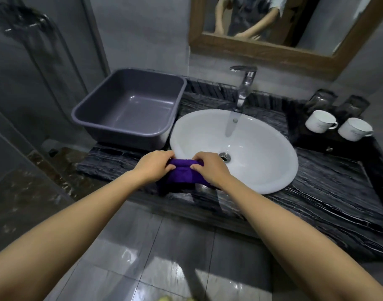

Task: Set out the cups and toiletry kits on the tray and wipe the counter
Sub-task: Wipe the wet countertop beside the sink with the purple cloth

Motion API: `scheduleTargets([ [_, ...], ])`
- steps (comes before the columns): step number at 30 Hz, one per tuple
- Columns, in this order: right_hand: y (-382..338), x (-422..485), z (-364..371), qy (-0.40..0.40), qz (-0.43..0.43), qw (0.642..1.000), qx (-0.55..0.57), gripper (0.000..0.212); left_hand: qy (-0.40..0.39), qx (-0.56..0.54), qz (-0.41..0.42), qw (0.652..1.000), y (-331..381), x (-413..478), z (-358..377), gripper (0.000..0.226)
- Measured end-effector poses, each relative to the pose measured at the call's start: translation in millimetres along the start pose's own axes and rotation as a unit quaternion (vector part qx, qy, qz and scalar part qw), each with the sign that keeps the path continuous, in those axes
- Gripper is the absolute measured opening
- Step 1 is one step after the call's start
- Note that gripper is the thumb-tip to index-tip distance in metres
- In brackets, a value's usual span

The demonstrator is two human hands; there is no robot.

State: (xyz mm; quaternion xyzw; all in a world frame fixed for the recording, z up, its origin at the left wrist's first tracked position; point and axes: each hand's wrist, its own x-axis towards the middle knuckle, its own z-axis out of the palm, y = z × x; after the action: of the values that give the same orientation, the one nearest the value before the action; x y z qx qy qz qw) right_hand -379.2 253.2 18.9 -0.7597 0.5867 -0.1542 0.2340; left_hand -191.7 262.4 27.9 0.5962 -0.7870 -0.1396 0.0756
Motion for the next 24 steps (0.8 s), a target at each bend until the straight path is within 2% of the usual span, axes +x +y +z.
scheduleTargets([
  [6, 32, -30, -61, 0.046, 0.028, 0.999, 0.004, 0.015, -0.061, -0.061, 0.107, 0.991, 51, 24, -23, 0.032],
  [14, 89, -105, -133, 0.069, 0.082, 0.994, -0.024, 0.022, -0.127, -0.055, 0.258, 0.956, 151, 64, -18, 0.032],
  [21, 155, -184, -161, 0.133, 0.199, 0.971, 0.02, 0.021, -0.107, -0.063, 0.359, 0.925, 255, 85, 27, 0.03],
  [24, 184, -204, -166, 0.172, 0.242, 0.951, 0.086, 0.013, -0.096, -0.08, 0.377, 0.918, 292, 94, 46, 0.029],
])
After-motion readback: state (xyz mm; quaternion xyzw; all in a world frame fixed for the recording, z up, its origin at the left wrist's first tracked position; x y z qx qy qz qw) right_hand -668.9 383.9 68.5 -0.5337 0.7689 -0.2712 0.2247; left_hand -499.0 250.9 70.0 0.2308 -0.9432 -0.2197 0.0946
